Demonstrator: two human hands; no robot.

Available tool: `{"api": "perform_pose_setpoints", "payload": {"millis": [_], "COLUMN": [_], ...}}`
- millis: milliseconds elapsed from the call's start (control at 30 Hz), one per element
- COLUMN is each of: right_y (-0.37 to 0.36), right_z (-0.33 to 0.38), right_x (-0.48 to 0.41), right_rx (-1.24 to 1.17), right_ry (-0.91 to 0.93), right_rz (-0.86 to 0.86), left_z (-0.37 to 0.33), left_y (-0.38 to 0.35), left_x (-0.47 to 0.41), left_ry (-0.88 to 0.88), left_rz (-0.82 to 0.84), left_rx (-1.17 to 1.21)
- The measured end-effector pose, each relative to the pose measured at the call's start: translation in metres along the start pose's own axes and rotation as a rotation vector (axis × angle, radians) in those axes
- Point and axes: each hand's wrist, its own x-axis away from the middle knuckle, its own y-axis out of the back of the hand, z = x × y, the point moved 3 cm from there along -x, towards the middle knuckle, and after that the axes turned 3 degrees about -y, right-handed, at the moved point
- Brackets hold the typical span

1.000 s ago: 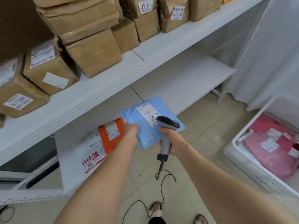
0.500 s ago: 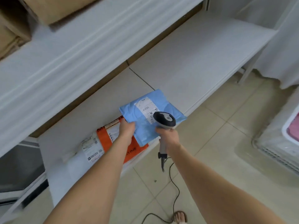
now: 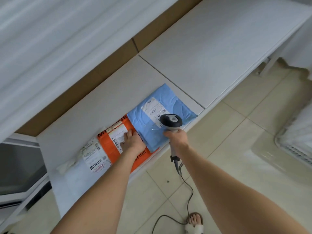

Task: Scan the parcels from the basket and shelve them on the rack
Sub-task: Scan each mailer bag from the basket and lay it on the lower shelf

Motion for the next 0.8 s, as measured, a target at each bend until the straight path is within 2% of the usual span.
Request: {"api": "perform_pose_setpoints", "payload": {"millis": [267, 533, 667, 800], "right_y": [-0.019, -0.002, 0.027, 0.07], "right_z": [0.001, 0.017, 0.035, 0.056], "right_x": [0.0, 0.025, 0.057, 0.095], "right_rx": [-0.01, 0.044, -0.132, -0.346], "right_ry": [0.01, 0.031, -0.015, -0.025], "right_rz": [0.064, 0.041, 0.097, 0.071], "left_z": [0.009, -0.007, -0.037, -0.093], "left_y": [0.009, 0.035, 0.065, 0.084], "left_x": [0.002, 0.023, 0.047, 0.082], "left_ry": [0.053, 0.071, -0.007, -0.155], "left_rz": [-0.059, -0.079, -0.109, -0.113], "left_rx": [0.097, 0.204, 0.164, 0.143]}}
